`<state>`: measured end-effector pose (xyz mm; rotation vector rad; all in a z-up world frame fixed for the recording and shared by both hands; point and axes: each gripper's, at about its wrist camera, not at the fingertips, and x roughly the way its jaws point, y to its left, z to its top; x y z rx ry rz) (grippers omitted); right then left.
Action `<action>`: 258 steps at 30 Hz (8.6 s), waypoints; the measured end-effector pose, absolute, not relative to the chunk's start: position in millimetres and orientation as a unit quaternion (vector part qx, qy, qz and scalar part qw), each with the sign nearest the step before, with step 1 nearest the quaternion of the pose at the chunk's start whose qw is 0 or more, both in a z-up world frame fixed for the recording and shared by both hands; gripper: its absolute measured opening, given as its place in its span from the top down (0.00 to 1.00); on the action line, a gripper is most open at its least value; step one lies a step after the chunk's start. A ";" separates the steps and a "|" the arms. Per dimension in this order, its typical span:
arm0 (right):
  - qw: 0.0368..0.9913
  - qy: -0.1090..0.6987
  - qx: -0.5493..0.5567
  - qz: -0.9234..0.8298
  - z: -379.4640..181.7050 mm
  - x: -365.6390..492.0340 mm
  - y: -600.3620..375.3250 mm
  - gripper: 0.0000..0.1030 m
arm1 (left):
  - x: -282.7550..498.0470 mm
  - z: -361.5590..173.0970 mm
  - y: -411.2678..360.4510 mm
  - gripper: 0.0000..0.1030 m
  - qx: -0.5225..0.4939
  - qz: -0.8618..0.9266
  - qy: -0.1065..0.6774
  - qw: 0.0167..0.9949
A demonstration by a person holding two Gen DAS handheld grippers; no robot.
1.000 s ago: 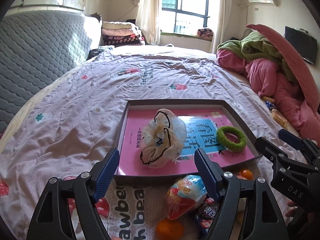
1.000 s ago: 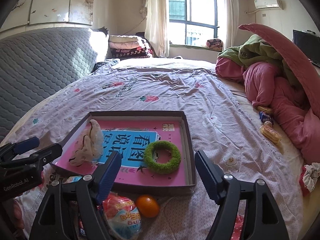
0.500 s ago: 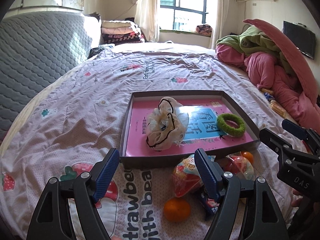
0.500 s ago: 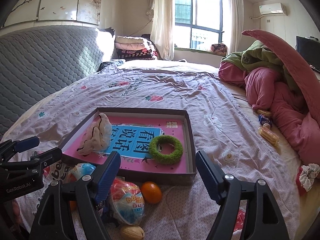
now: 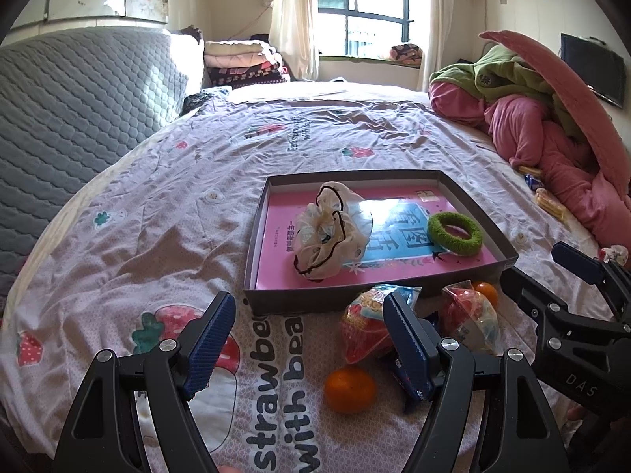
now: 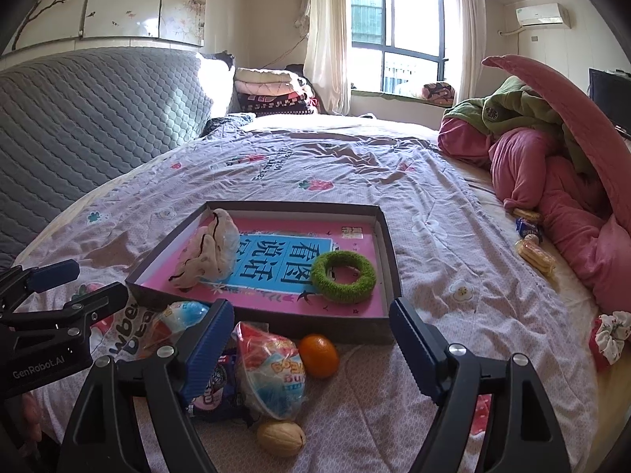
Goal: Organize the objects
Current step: 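Open both tools and pull them back from the tray, then grasp the orange with the left tool while the right tool grasps the walnut-like ball, then lift the orange toward the tray with the left tool while the right tool lifts the ball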
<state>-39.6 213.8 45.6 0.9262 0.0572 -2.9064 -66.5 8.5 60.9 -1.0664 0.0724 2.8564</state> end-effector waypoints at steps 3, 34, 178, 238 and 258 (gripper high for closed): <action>0.046 0.022 0.304 -0.951 44.6 -36.9 211.6 0.22 | -64.2 59.8 9.9 0.24 -0.352 0.934 0.029 0.043; 0.051 0.031 0.332 -0.941 24.6 -6.8 222.6 0.22 | -42.8 24.5 3.6 0.24 -0.406 0.909 0.032 0.085; 0.049 0.031 0.375 -0.925 -8.9 -18.6 230.7 0.69 | -65.2 -2.3 -2.0 0.61 -0.431 0.896 -0.009 0.110; 0.053 -0.004 0.284 -0.957 52.2 -47.2 204.4 0.69 | -105.0 37.1 9.2 0.61 -0.386 0.919 -0.052 0.067; 0.032 0.009 0.287 -0.957 50.3 -71.6 204.6 0.69 | -130.4 35.6 3.0 0.61 -0.379 0.922 -0.058 0.049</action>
